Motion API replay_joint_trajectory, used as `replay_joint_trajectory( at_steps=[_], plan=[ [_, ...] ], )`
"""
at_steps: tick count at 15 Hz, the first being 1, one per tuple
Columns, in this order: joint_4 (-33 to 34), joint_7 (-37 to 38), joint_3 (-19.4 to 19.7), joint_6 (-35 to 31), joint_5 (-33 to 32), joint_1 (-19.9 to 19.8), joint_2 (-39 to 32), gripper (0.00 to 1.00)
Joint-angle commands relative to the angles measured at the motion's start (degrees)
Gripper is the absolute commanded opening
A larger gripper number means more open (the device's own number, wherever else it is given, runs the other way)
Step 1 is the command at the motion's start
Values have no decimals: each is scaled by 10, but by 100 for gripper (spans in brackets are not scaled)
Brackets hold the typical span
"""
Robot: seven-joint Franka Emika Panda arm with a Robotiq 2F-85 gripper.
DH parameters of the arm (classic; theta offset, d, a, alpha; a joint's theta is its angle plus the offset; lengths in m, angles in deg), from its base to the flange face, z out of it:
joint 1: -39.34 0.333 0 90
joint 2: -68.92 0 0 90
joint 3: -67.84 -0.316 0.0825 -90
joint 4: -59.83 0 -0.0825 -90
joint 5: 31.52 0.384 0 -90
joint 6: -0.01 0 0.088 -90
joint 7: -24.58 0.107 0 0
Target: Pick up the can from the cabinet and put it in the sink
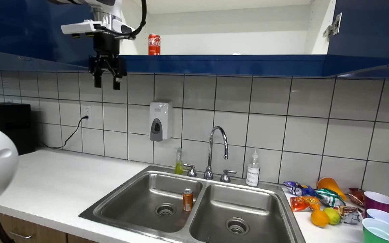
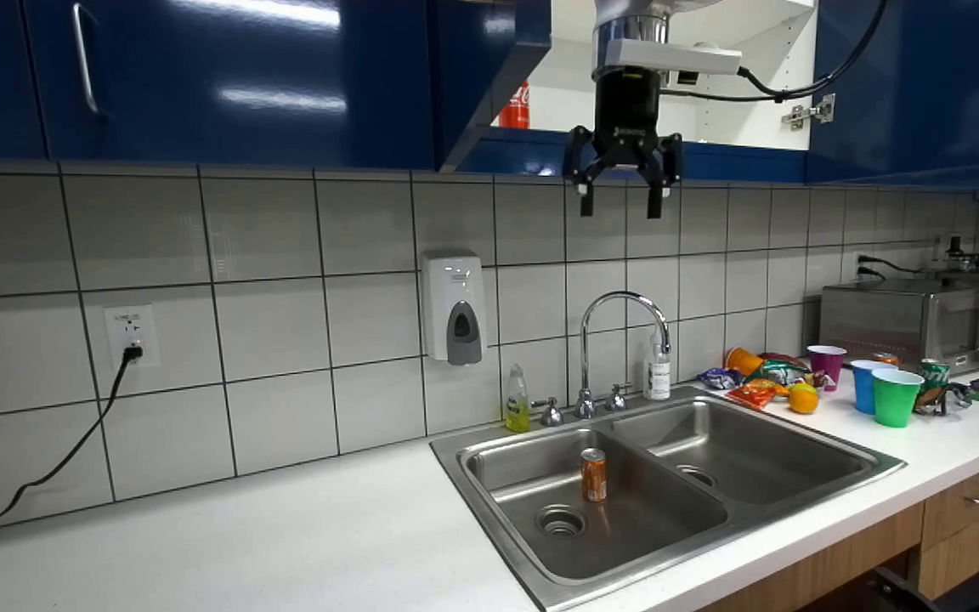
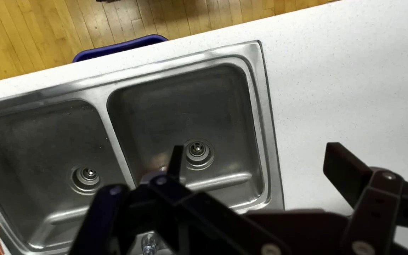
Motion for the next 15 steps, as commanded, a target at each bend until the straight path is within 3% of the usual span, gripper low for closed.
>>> replay_joint_trajectory(
  at_steps=[1, 15],
  plan=[
    [35, -35, 13, 30, -4, 3, -9, 100],
    [135, -62, 20, 74, -29, 3, -49, 100]
  ],
)
